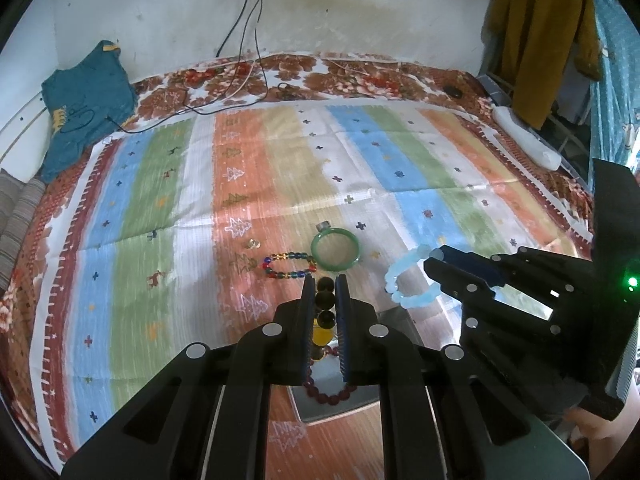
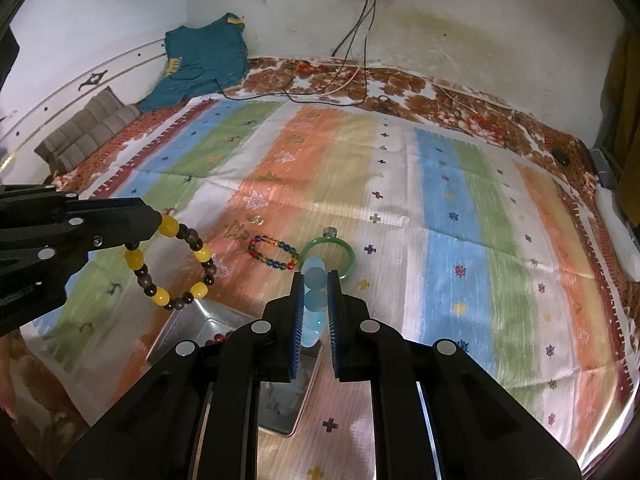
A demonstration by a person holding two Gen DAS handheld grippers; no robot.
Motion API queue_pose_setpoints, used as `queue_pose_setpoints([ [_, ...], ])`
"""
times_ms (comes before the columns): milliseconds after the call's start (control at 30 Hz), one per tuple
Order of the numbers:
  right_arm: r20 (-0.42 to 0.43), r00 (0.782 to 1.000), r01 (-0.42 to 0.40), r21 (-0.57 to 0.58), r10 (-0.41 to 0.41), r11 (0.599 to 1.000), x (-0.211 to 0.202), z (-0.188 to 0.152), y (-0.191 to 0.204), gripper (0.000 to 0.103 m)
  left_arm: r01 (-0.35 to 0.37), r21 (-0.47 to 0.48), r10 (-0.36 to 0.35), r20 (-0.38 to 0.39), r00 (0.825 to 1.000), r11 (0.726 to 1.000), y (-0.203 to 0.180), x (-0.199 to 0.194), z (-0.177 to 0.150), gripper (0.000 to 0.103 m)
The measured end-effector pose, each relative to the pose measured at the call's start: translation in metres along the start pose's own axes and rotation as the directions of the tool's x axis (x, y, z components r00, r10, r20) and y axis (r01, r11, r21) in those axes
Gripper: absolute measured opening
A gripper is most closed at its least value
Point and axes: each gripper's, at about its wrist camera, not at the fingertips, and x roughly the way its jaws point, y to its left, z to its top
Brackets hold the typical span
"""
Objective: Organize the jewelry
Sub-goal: 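Open both grippers to drop the bracelets into the silver tin, then move both open grippers back to the jade bangle and glass-bead bracelet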
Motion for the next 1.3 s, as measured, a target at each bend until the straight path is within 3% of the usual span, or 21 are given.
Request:
queue_pose_setpoints([
  [367, -0.017, 0.999, -0.037, -0.013, 0.037, 0.999, -0.01, -0.013, 0.01, 0.012, 0.015, 0.004, -0.015, -0.012, 1.0, 1.0, 0.0, -0.007, -0.017, 0.01],
  [533, -0.035, 0.999, -0.025, 0.018, 0.026, 1.0, -0.008, -0.015, 0.005, 0.017, -0.068, -0.01, 0.068, -0.036, 0.997, 0.998, 0.008, -0.002, -0.02, 0.011],
  [633, -0.054, 0.998, -0.008, 0.044, 0.01, 0.999, -0.003, -0.015, -0.002, 0.028, -0.088, -0.024, 0.087, -0.041, 0.995, 0.996, 0.015, 0.001, -0.018, 0.017],
  [933, -0.1, 0.995, 0.022, 0.077, -0.014, 0.997, 0.011, -0.009, -0.014, 0.039, -0.127, -0.06, 0.121, -0.09, 0.988, 0.99, 0.033, 0.02, -0.012, 0.036],
  [1000, -0.11, 0.994, 0.031, 0.08, -0.022, 0.996, 0.016, -0.007, -0.016, 0.042, -0.135, -0.073, 0.127, -0.105, 0.986, 0.988, 0.037, 0.026, -0.009, 0.045],
  [1300, -0.156, 0.987, 0.058, 0.114, -0.04, 0.992, 0.037, 0.002, -0.029, 0.059, -0.184, -0.091, 0.166, -0.173, 0.971, 0.979, 0.05, 0.056, 0.002, 0.057],
])
